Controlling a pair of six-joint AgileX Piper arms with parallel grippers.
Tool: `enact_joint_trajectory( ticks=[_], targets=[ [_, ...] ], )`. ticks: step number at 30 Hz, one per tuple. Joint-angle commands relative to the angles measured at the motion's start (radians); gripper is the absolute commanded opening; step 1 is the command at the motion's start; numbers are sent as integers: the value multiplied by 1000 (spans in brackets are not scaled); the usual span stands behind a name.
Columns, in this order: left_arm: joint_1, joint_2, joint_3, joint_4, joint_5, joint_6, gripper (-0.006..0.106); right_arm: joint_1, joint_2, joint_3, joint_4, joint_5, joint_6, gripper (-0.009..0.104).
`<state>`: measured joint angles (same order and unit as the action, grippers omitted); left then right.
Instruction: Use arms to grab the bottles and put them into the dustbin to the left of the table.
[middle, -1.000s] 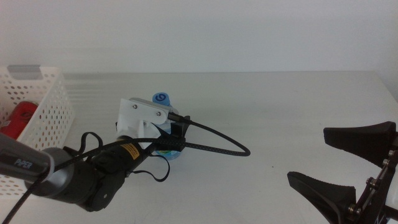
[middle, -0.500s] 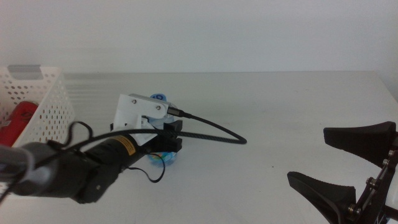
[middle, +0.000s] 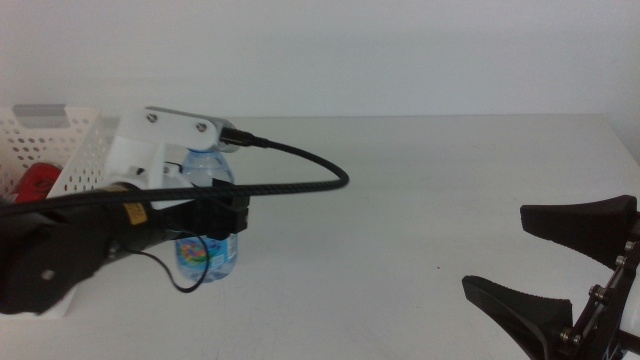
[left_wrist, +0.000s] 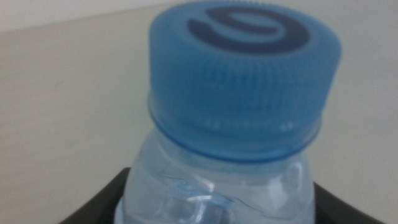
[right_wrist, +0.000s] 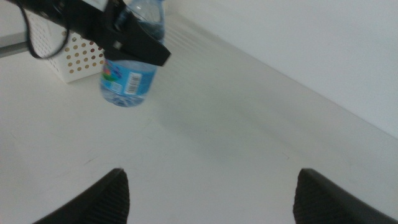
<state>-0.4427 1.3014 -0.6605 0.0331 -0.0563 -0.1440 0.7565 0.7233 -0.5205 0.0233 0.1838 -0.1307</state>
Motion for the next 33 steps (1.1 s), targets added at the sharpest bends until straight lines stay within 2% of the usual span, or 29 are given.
enact_joint_trajectory(
  ticks=[1,8,12,19,26,33],
  targets=[
    [-2,-91,-66,-11,18,-12,-5,0,-2,-28,-3,-70,-11,72],
    [-2,-132,-208,-12,332,-21,-5,0,-2,-28,-3,-70,-11,72],
    [18,-108,-341,23,545,-21,-5,0,-2,-28,-3,-70,-11,72],
    [194,-36,-573,7,865,58,-5,0,-2,-28,-3,-70,-11,72],
    [376,69,-734,-90,1044,210,-5,0,-2,-28,-3,-70,-11,72],
    [523,174,-866,-102,1163,329,-5,0,-2,-28,-3,-70,-11,72]
  ],
)
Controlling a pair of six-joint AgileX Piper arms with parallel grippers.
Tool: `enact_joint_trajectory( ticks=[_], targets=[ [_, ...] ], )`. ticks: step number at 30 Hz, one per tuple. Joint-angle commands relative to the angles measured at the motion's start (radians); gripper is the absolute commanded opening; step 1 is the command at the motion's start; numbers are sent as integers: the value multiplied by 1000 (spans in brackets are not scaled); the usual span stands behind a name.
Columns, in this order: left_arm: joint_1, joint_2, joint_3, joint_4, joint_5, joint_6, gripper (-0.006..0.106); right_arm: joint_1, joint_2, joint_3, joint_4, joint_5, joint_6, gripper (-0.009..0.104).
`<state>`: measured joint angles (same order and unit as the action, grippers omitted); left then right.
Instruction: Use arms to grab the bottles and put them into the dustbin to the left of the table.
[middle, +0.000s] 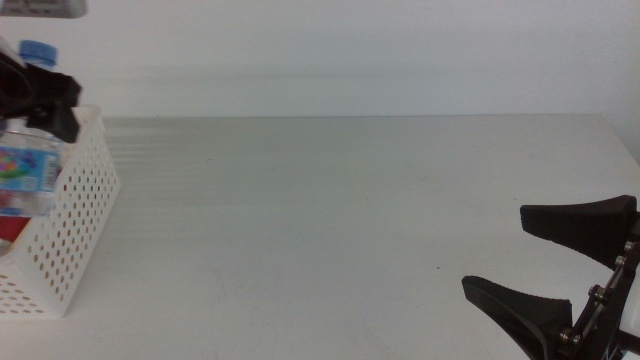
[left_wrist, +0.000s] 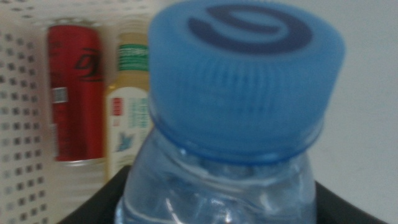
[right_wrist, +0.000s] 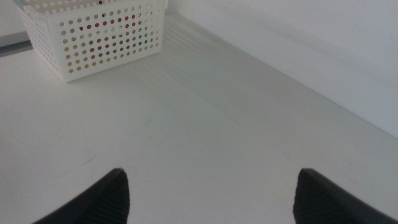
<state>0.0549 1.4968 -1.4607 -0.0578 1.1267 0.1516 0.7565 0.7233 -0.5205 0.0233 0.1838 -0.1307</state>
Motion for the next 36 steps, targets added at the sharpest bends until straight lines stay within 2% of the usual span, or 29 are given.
enact_joint_trajectory(
  ticks=[1,11,21,25,29,32,33,34,36],
  targets=[
    [49,-8,-76,-9,-8,43,-5,0,-2,-28,-3,-70,-11,72],
    [217,157,-181,-22,14,127,-5,0,-2,-28,-3,-70,-11,72],
    [228,315,-192,10,12,126,-5,0,-2,-28,-3,-70,-11,72],
    [228,355,-192,26,17,125,0,0,-2,-28,-3,-70,-11,72],
    [228,373,-190,26,16,126,13,0,-2,-28,-3,-70,-11,72],
    [228,377,-190,25,14,126,30,0,-2,-28,-3,-70,-11,72],
    [228,377,-190,26,14,126,38,0,-2,-28,-3,-70,-11,72],
    [228,377,-190,28,14,126,64,0,-2,-28,-3,-70,-11,72],
    [228,377,-190,26,18,126,83,0,-2,-28,-3,-70,-11,72]
  ],
)
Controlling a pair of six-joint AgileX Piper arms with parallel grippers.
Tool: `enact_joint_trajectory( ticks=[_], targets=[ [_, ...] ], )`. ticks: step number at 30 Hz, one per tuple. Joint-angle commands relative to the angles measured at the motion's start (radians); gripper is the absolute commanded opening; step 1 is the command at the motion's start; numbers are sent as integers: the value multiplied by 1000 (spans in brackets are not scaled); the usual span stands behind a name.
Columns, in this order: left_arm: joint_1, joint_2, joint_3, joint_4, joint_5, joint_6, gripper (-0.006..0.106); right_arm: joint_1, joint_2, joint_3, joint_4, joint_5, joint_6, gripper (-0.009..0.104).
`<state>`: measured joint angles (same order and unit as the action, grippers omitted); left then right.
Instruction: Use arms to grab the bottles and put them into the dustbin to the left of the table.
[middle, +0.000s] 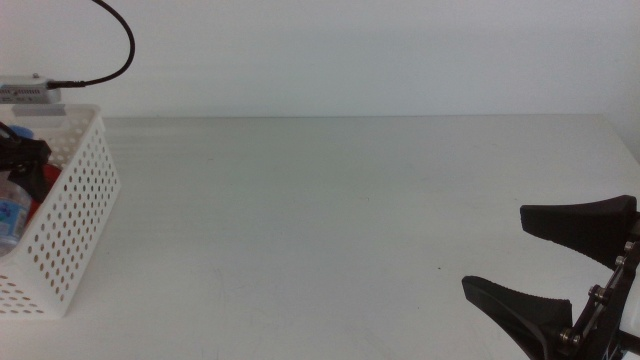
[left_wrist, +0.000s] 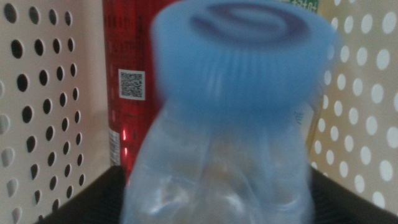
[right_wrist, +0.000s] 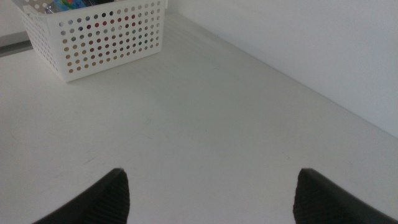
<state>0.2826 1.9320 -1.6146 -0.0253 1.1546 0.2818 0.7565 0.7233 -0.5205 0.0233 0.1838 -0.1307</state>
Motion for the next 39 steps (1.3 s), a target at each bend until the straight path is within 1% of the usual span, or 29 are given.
enact_joint_trajectory(
  ticks=[1,5,7,9,14,18,22,26,32,35,39],
  targets=[
    [0,-59,-36,-7,-7,-4,90,0,-2,-28,-3,-70,-11,72],
    [-1,-72,-68,-21,50,2,90,0,-2,-28,-3,-70,-11,72],
    [-1,-96,-73,-27,80,-28,90,0,-2,-28,-3,-70,-11,72],
    [-1,-135,-73,-34,84,-38,90,0,-2,-28,-3,-70,-11,72],
    [-15,-253,-70,-101,76,-46,90,0,-2,-28,-3,-70,-11,72],
    [-59,-353,-70,-105,53,-56,90,0,-2,-28,-3,-70,-11,72],
    [-136,-453,-70,-107,10,-65,90,0,-2,-28,-3,-70,-11,72],
    [-248,-527,-70,-106,-42,-65,90,0,-2,-28,-3,-70,-11,72],
    [-407,-580,-54,-106,-108,-82,90,0,-2,-28,-3,-70,-11,72],
    [-465,-612,16,-105,-192,-108,90,0,-2,-28,-3,-70,-11,72],
    [-506,-680,161,-105,-346,-122,90,0,-2,-28,-3,-70,-11,72]
  ],
)
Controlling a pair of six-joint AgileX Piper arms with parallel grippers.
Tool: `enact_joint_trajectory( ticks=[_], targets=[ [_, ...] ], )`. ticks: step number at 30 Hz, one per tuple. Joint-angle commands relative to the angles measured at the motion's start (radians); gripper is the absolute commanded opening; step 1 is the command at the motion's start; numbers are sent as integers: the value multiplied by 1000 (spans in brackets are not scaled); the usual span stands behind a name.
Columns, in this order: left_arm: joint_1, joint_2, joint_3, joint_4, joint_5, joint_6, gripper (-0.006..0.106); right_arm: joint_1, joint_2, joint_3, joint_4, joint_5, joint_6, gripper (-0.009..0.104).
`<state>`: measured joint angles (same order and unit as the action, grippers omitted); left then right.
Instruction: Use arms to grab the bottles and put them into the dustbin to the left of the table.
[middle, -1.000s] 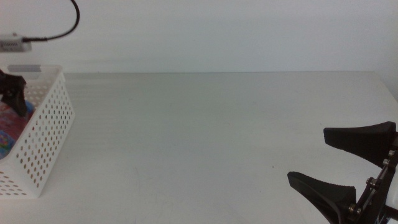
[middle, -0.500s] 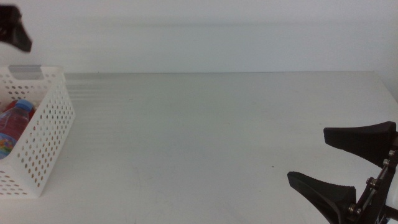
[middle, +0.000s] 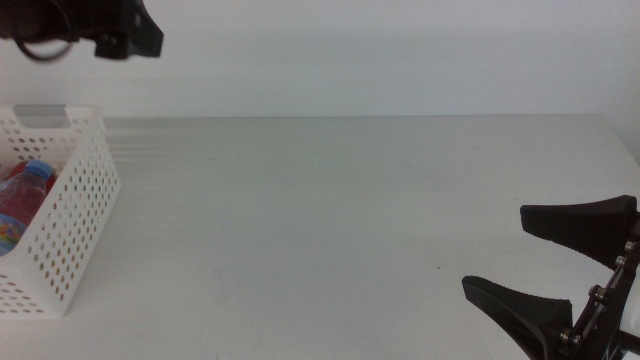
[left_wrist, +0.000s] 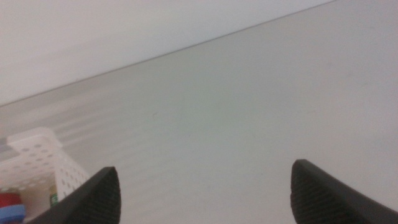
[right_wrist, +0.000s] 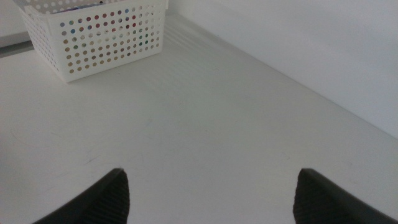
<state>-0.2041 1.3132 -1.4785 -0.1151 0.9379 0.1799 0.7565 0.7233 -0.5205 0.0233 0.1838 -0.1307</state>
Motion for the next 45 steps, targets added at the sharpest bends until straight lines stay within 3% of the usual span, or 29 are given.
enact_joint_trajectory(
  ticks=[1,9,15,23,37,42,45],
  targets=[
    [-25,-83,65,-15,-170,-20,90,0,-2,-28,-3,-70,-11,72],
    [-26,-273,376,-20,-456,-20,90,0,-2,-28,-3,-70,-11,72],
    [-26,-405,561,-27,-541,-22,90,0,-2,-28,-3,-70,-11,72],
    [-26,-552,745,-141,-541,15,90,0,-2,-28,-3,-70,-11,72],
    [-26,-606,783,-146,-532,33,90,-3,-29,-27,-3,-65,-11,72],
    [-17,-617,792,-136,-538,33,90,-4,-41,-27,-60,-52,-11,72],
    [20,-670,826,-103,-550,33,90,-5,-54,-27,-54,-53,-11,72]
  ],
)
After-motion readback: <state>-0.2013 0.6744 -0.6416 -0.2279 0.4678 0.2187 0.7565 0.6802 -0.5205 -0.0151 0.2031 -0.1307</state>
